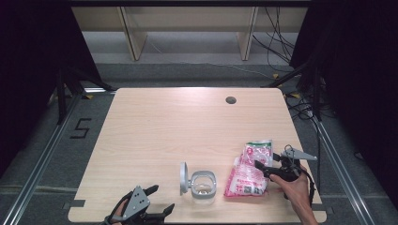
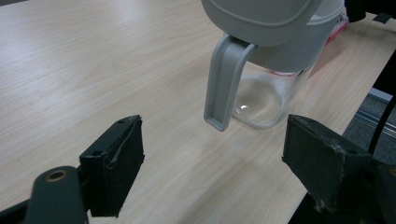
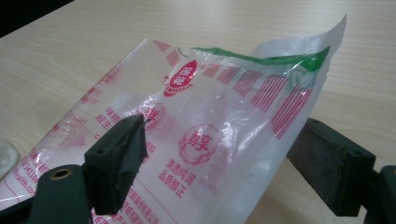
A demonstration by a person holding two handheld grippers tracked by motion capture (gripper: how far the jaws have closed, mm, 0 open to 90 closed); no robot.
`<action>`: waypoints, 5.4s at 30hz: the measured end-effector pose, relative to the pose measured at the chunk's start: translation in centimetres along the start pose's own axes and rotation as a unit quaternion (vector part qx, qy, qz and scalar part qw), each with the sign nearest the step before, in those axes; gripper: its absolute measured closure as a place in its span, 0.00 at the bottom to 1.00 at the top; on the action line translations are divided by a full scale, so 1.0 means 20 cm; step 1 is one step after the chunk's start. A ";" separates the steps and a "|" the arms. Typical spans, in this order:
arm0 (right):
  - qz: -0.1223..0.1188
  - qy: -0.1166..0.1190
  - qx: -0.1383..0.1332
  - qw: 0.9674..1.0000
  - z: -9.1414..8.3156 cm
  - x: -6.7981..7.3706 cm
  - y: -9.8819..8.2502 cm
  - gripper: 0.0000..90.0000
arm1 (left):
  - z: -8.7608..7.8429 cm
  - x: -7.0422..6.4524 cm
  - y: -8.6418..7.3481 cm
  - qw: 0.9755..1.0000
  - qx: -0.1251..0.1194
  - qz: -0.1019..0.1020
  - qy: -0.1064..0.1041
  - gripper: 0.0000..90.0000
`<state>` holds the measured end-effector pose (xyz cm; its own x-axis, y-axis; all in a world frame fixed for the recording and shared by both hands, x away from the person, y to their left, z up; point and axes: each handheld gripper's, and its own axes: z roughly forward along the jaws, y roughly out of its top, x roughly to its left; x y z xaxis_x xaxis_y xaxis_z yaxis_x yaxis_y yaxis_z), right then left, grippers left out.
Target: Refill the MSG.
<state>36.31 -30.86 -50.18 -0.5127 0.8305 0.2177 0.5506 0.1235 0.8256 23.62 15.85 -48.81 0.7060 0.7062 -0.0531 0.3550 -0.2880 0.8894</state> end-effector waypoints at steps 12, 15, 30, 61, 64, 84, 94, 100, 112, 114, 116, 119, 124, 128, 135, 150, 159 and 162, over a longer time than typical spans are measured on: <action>-0.003 0.021 0.001 1.000 0.03 0.02 -0.02 0.42 | 0.00 0.00 0.00 1.000 -0.002 0.000 0.001 0.22; -0.007 0.027 0.012 1.000 0.02 0.01 -0.02 0.48 | -0.01 0.00 0.00 1.000 -0.001 0.000 0.002 0.22; 0.010 0.034 0.012 0.999 0.04 0.02 -0.03 0.80 | 0.00 -0.01 0.00 1.000 -0.003 0.000 0.001 0.22; 0.006 0.053 -0.032 0.998 0.01 0.08 0.02 1.00 | 0.00 -0.01 0.00 1.000 0.000 0.007 0.000 0.22; -0.019 0.066 -0.047 0.997 -0.02 0.10 0.04 1.00 | 0.01 -0.01 -0.01 1.000 -0.002 0.003 0.001 0.22; -0.085 0.126 -0.124 0.981 -0.28 0.40 0.13 1.00 | 0.00 -0.12 -0.01 0.999 -0.027 -0.025 -0.012 0.22; -0.127 0.121 -0.130 0.976 -0.33 0.46 0.18 1.00 | 0.01 -0.16 -0.01 0.999 -0.023 -0.021 -0.013 0.22; -0.134 0.126 -0.148 0.972 -0.35 0.48 0.20 1.00 | 0.02 -0.21 0.00 1.000 -0.017 -0.004 -0.015 0.22; -0.146 0.134 -0.161 0.967 -0.47 0.55 0.29 1.00 | 0.12 -0.40 0.04 0.998 -0.038 0.003 -0.044 0.23; -0.144 0.141 -0.168 0.965 -0.48 0.56 0.30 1.00 | 0.13 -0.42 0.05 0.998 -0.037 0.004 -0.049 0.24; -0.143 0.137 -0.170 0.965 -0.49 0.57 0.31 1.00 | 0.15 -0.45 0.05 0.998 -0.031 0.016 -0.056 0.24; -0.159 0.138 -0.186 0.960 -0.52 0.58 0.33 1.00 | 0.21 -0.51 0.07 0.997 -0.035 0.021 -0.067 0.26; -0.147 0.150 -0.175 0.962 -0.56 0.61 0.34 1.00 | 0.26 -0.56 0.09 0.996 -0.043 0.033 -0.069 0.30; -0.144 0.157 -0.176 0.961 -0.58 0.63 0.35 1.00 | 0.33 -0.61 0.08 0.996 -0.041 0.044 -0.068 0.33; -0.156 0.170 -0.177 0.957 -0.60 0.69 0.35 1.00 | 0.43 -0.65 0.14 0.995 -0.055 0.058 -0.065 0.35; -0.154 0.203 -0.173 0.951 -0.61 0.82 0.37 1.00 | 0.48 -0.68 0.20 0.992 -0.091 0.059 -0.068 0.46; -0.173 0.202 -0.171 0.949 -0.59 0.83 0.37 1.00 | 0.48 -0.67 0.21 0.992 -0.087 0.072 -0.064 0.70; -0.176 0.195 -0.180 0.948 -0.58 0.81 0.38 1.00 | 0.48 -0.66 0.21 0.991 -0.098 0.061 -0.064 0.80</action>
<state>24.44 -22.74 -34.33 -0.8663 0.4993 0.0143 0.0763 0.1040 0.9916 21.67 -1.02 -48.78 0.8131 0.5819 0.0133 0.1452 -0.2249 0.9635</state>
